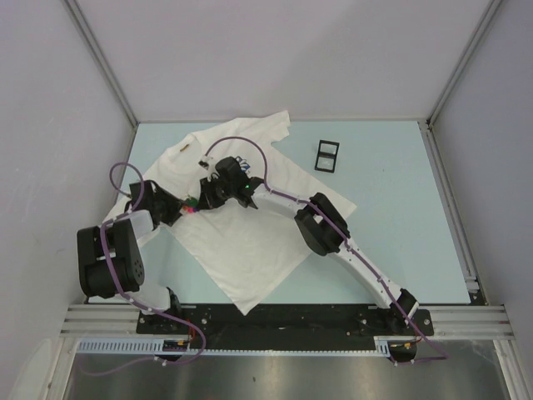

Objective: Remove the brooch from the garment

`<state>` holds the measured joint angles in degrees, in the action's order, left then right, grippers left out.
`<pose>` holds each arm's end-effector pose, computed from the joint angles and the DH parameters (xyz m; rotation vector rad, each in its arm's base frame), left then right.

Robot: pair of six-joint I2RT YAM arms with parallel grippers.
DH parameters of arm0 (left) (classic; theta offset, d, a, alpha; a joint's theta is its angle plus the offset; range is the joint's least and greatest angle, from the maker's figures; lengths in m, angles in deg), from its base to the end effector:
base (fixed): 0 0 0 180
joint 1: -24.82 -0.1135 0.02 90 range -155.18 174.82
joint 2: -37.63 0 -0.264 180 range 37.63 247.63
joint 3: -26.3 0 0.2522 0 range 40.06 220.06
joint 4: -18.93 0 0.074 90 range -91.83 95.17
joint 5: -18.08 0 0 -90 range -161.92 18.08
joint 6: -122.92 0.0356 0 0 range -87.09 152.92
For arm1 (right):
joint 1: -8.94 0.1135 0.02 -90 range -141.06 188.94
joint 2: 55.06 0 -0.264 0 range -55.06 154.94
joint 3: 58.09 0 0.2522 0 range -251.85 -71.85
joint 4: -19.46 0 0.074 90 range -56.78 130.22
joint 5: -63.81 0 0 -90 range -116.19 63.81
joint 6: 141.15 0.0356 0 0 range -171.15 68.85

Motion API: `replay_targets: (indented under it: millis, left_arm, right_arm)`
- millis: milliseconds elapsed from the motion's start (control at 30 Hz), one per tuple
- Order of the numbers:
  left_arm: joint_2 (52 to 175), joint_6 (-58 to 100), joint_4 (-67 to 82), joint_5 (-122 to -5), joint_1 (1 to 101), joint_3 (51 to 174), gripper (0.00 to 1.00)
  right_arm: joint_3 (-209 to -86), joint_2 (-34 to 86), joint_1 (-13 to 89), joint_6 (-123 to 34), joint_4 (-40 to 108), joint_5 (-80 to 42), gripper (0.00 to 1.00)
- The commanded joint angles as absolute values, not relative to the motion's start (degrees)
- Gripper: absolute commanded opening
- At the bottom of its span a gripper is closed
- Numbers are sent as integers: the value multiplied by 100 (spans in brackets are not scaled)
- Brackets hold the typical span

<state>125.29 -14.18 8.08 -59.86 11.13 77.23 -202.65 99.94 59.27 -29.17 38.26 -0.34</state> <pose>0.2784 0.0602 0.1461 -1.1487 2.1561 -0.5193 0.3710 0.4716 0.1276 -0.8444 2.1071 1.1950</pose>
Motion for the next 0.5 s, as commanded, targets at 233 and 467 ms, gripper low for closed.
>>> replay_targets:
  millis: [233,467]
  left_arm:
    - [12965,-1499,1087,-5566,1067,7865,34]
    - [12869,-1393,860,-5610,1076,7926,8]
  right_arm:
    - [-19754,9480,5675,-2733,3393,272,38]
    - [-19323,9225,5526,-2636,3067,281,46]
